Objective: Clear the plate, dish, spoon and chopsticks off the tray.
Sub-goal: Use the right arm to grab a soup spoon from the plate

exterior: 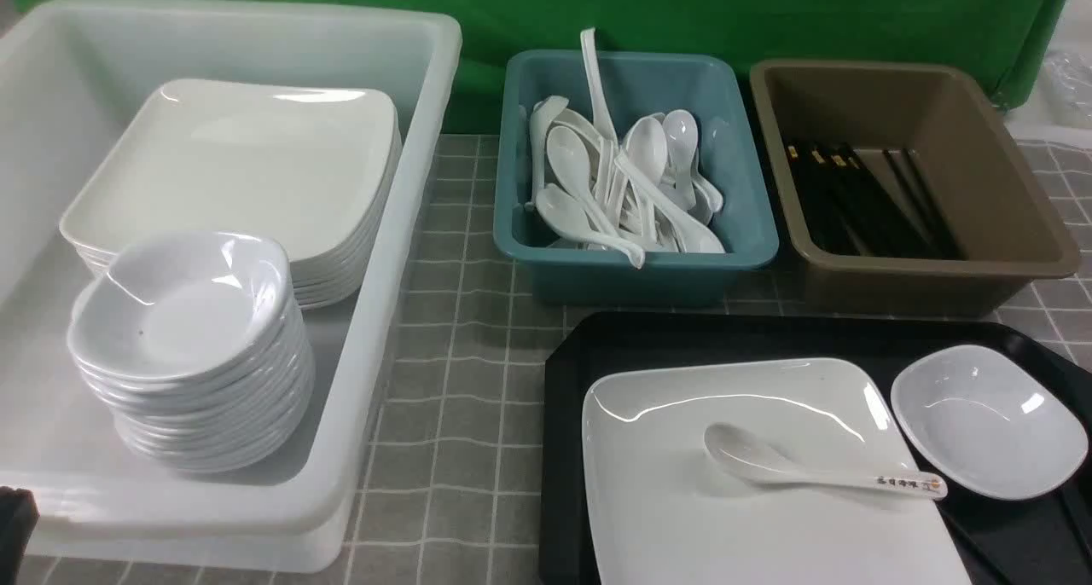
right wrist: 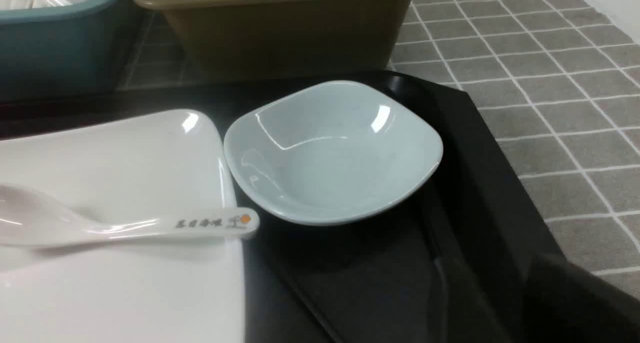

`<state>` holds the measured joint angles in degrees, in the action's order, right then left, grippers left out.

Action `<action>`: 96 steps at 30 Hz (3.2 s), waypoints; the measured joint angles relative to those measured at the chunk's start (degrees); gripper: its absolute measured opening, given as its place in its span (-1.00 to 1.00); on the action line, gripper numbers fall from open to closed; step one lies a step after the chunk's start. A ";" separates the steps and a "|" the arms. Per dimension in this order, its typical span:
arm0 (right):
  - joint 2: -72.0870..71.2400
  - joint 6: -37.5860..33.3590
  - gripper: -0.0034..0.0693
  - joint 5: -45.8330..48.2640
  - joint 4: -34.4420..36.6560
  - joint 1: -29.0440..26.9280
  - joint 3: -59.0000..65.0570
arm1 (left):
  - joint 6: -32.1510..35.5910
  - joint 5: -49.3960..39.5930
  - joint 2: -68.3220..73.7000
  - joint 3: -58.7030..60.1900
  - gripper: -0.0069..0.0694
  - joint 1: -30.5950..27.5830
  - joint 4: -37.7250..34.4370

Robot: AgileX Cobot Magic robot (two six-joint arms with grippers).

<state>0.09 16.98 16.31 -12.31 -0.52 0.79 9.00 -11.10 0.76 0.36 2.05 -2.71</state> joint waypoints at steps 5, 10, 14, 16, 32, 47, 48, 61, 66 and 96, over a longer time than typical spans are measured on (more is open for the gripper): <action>0.00 0.00 -0.25 0.00 0.00 0.00 0.00 | 0.05 0.00 0.00 0.00 -0.80 0.00 0.00; 0.00 0.00 -0.25 0.00 0.00 0.00 0.00 | 0.05 0.00 0.00 0.00 -0.80 0.00 0.00; 0.00 0.00 -0.25 0.00 0.00 0.00 0.00 | 0.05 0.00 0.00 0.00 -0.80 0.00 0.00; 0.00 0.00 -0.25 0.00 0.00 0.00 0.00 | 0.13 0.00 0.00 0.00 -0.80 0.00 0.00; 0.00 0.00 -0.25 -0.69 0.00 0.00 0.00 | -6.51 10.76 0.00 0.05 -0.80 0.00 -11.57; 0.00 25.55 -0.25 -18.42 12.31 0.00 0.00 | -23.35 27.36 0.00 0.05 -0.80 0.00 -20.95; 0.00 26.46 -0.25 -19.61 12.78 0.00 0.00 | -24.92 29.13 0.00 0.05 -0.80 0.00 -20.95; 2.43 27.22 -0.60 -26.35 1.66 1.98 -8.75 | -33.10 13.61 7.45 -26.50 -0.80 0.00 -6.99; 13.96 21.12 -0.82 -13.96 -4.22 7.43 -26.44 | -29.00 -8.18 20.95 -39.35 -0.80 0.00 -3.29; 91.86 -36.36 -0.76 45.68 16.66 22.82 -75.79 | 7.39 -43.07 60.26 -47.92 -0.80 16.27 -22.17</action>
<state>91.95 -19.38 61.98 4.35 22.29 -75.01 16.39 -54.17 61.02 -47.56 18.32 -24.88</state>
